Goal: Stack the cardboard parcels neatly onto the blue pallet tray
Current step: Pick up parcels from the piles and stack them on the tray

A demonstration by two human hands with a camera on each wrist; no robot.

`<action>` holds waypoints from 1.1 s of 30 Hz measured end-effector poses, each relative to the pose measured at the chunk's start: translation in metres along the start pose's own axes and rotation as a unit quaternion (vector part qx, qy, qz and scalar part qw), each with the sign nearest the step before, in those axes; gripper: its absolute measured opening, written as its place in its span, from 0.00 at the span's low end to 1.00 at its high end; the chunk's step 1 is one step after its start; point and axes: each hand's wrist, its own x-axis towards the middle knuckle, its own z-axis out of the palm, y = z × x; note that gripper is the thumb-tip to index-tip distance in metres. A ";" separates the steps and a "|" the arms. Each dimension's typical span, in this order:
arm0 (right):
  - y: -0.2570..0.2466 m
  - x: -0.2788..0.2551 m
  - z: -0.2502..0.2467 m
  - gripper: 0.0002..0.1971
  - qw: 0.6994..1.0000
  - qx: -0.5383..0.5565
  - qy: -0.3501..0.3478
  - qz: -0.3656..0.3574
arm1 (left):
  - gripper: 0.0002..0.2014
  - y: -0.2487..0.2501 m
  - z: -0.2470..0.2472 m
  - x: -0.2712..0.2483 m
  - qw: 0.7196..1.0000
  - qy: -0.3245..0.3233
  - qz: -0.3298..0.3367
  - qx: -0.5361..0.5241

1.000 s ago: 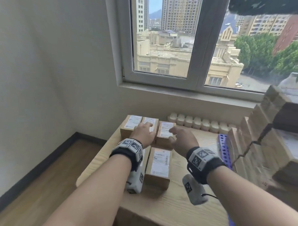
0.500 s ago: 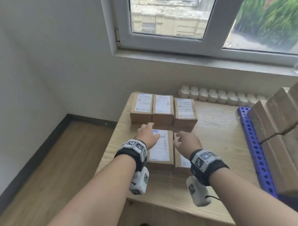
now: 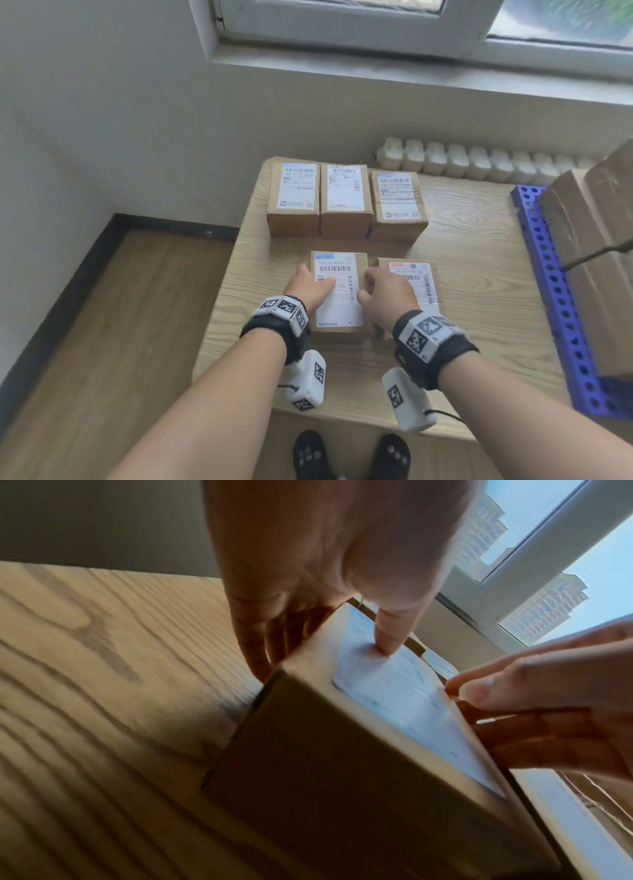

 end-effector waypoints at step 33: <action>0.061 -0.061 -0.084 0.18 0.891 0.415 0.185 -0.007 | 0.32 0.095 0.009 -0.091 0.943 -0.049 0.212 -0.250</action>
